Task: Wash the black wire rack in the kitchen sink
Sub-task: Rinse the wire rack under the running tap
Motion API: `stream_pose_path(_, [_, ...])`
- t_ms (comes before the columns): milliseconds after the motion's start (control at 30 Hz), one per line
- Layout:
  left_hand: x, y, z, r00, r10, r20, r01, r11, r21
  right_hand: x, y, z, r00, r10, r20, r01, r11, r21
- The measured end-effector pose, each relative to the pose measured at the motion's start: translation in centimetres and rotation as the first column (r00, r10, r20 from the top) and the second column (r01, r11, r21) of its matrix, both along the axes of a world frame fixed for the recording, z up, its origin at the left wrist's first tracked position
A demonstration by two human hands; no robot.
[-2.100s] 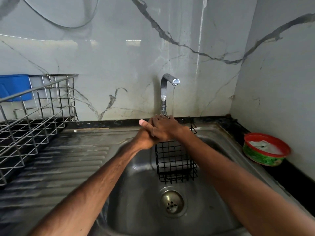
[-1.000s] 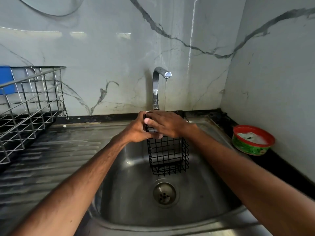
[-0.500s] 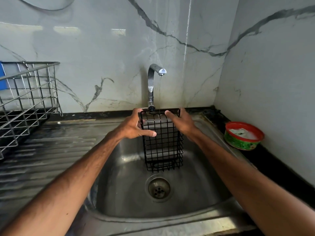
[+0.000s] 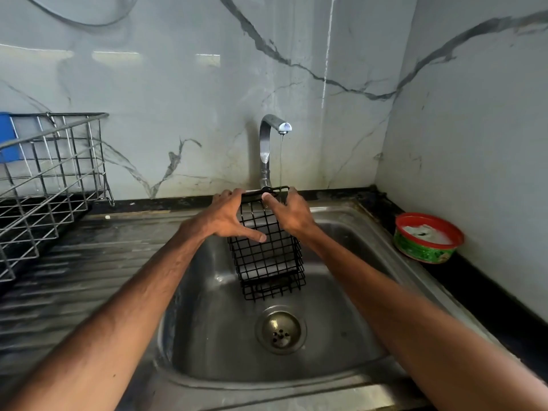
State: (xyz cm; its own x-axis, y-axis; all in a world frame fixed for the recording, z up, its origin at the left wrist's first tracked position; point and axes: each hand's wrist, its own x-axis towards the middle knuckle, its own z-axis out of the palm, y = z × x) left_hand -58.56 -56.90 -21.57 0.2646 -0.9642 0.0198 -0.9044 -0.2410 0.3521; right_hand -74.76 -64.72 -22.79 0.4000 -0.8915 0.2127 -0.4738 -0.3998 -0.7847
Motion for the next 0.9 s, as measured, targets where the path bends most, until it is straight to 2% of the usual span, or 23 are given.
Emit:
stream_pose_path(133, [-0.3,-0.1,-0.4,0.995,-0.001,0.100,0.005,0.999,-0.034,0.4,1.2,1.1,0.997,0.068,-0.022,-0.069,0.996,-0.048])
stream_pose_path(233, [0.1,0.1,-0.4,0.996,0.000,0.094,0.005,0.999,-0.053,0.5,1.3,1.3,0.992,0.122,-0.016,-0.123,0.990,-0.064])
stream_pose_path(400, [2.3,1.1,-0.4,0.997,0.010,-0.081,-0.019,0.994,-0.108,-0.1,1.4,0.5,0.943,0.262,0.204,-0.294,0.944,0.149])
stream_pose_path(500, [3.6,1.7,-0.7,0.990,0.031,-0.137,-0.048,0.991,-0.123,-0.4,2.1,-1.4,0.946,0.281,0.164,-0.317,0.909,0.270])
stream_pose_path(600, [3.9,1.9,-0.8,0.991,0.023,-0.135,-0.040,0.992,-0.119,-0.3,2.3,-2.7,0.963,0.247,0.105,-0.268,0.909,0.321])
stream_pose_path(733, [3.9,1.8,-0.7,0.991,0.014,-0.134,-0.028,0.994,-0.108,0.3,3.1,-1.9,0.982,0.182,0.056,-0.190,0.949,0.253])
stream_pose_path(833, [4.1,1.9,-0.5,0.990,0.021,-0.139,-0.034,0.995,-0.093,0.9,3.8,-0.8,0.965,0.234,0.118,-0.245,0.965,0.096])
stream_pose_path(900, [4.0,2.0,-0.5,0.989,0.024,-0.146,-0.037,0.995,-0.091,1.0,3.9,-0.7,0.956,0.255,0.148,-0.268,0.960,0.078])
